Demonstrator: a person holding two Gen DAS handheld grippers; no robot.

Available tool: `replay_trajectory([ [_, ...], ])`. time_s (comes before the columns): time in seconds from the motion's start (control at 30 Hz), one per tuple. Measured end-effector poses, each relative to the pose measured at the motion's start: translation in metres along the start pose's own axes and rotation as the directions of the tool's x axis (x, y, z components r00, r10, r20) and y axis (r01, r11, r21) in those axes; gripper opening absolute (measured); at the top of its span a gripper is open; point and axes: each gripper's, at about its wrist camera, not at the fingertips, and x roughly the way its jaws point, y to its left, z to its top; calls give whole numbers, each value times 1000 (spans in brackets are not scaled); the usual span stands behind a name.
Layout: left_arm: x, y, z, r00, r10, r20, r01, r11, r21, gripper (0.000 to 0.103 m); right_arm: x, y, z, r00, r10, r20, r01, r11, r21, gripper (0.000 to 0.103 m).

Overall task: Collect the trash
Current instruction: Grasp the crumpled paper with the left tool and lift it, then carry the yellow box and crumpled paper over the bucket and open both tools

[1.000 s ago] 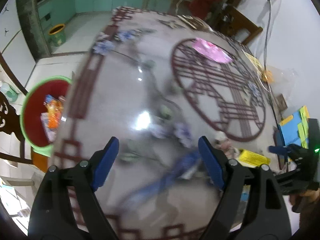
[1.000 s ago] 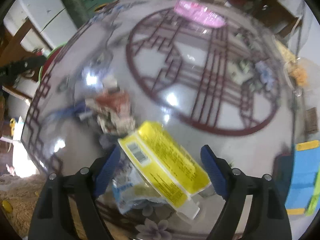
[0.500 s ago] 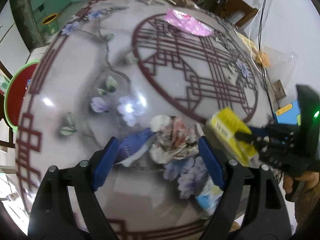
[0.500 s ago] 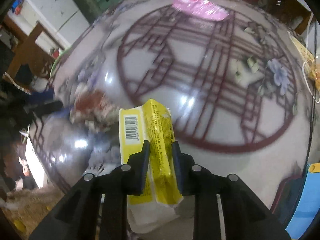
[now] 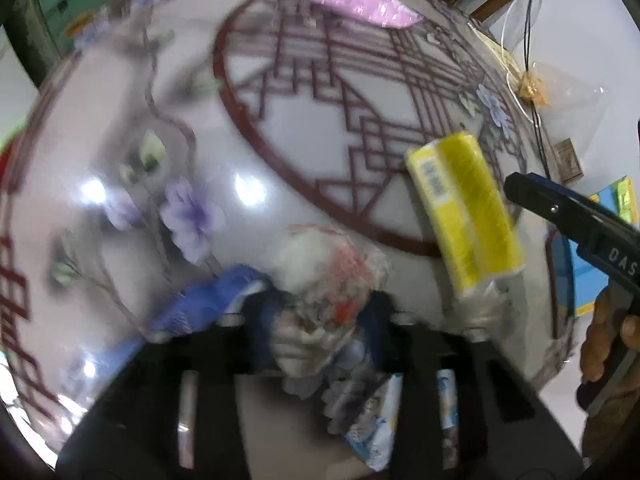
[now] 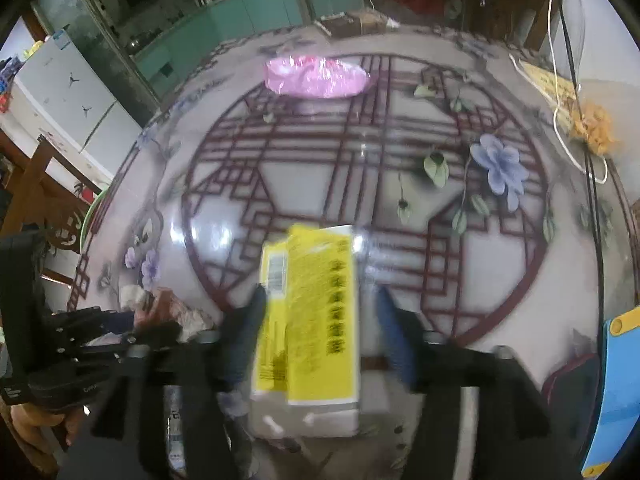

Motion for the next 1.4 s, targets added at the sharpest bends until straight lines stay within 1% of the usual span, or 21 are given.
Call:
replay_trajectory([
  [0.1,-18,5,5,998,7,57,-5,1000,-25,28,10,1,1,1000,6,-31,-6,1000,5,71],
  [0.2,-42,11,14,992,30,126,-25,999,-43,28,22,5,-1,998,21,-62,-21,1000,11,71],
  [0.27,-58,15,19,985,44,168,-34,998,-58,28,29,8,-3,996,35,-79,-34,999,5,70],
  [0.3,-63,18,21,982,49,182,-38,997,-63,28,31,10,-3,996,29,-90,-30,1000,-3,60],
  [0.33,-71,19,24,978,57,203,-44,997,-65,28,33,11,-3,995,25,-97,-26,1000,-6,43],
  [0.37,-78,19,27,973,66,221,-53,996,-64,28,36,12,-3,993,29,-117,-29,1000,-1,40],
  [0.4,-86,20,29,967,77,243,-63,996,-63,28,35,12,-3,992,37,-122,-36,999,6,40],
  [0.57,-112,22,35,947,101,305,-81,994,-80,28,10,24,7,998,56,-40,-57,998,-12,39],
  [0.77,-127,26,33,932,122,342,-103,992,-74,28,-31,44,24,994,67,82,-63,997,-51,39],
  [0.97,-135,32,29,925,126,359,-109,992,-67,28,-55,68,36,985,84,151,-71,993,-90,39],
  [1.23,-143,54,24,923,127,363,-105,991,-80,28,-56,100,42,980,116,161,-97,988,-121,39],
  [1.4,-148,75,20,924,123,363,-97,991,-89,28,-50,123,44,982,116,151,-95,986,-136,40],
])
